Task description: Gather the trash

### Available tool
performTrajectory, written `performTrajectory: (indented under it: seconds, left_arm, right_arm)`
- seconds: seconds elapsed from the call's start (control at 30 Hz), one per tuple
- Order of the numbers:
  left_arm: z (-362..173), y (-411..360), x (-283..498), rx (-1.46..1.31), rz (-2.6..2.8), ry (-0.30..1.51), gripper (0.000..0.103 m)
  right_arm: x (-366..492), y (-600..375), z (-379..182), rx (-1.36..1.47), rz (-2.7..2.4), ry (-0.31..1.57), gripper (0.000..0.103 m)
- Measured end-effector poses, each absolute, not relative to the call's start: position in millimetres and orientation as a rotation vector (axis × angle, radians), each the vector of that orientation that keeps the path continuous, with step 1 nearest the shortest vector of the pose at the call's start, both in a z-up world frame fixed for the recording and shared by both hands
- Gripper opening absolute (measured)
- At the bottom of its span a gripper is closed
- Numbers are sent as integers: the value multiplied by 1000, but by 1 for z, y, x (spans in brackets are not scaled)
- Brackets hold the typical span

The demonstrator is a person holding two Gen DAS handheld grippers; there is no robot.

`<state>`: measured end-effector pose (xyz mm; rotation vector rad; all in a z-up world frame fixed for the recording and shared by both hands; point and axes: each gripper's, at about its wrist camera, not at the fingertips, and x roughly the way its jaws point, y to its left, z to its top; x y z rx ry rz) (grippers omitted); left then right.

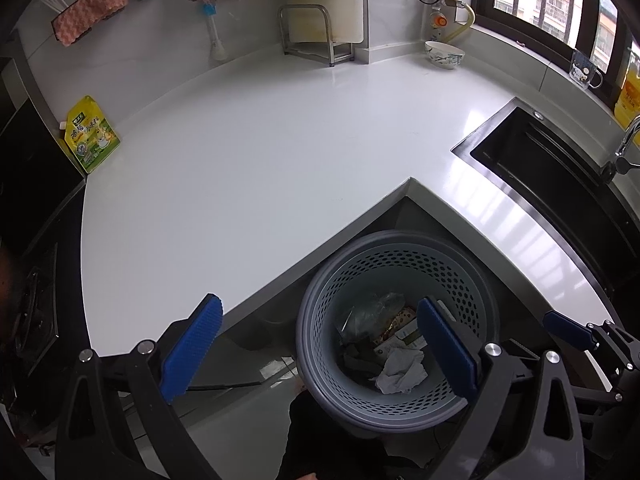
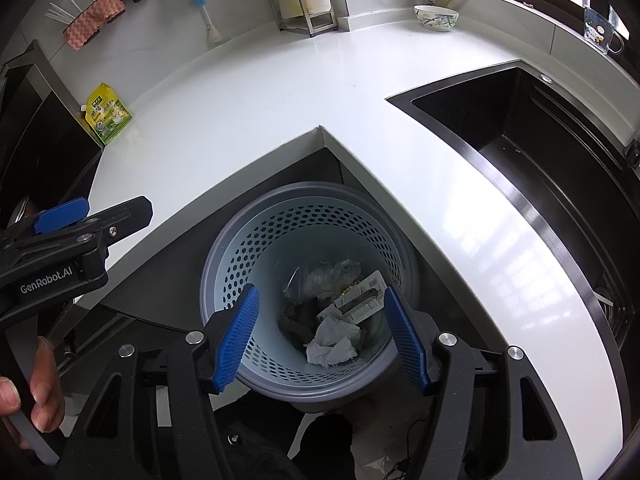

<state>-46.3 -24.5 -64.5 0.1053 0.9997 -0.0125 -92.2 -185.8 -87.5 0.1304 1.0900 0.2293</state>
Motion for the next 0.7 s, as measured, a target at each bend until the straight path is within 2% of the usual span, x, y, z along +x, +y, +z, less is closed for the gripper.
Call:
performTrajectory:
  seconds: [0.7]
  left_arm:
    - [-66, -20, -49, 80, -22, 1011, 96]
  right_arm:
    - [-92, -186, -88, 128, 231, 1090, 62]
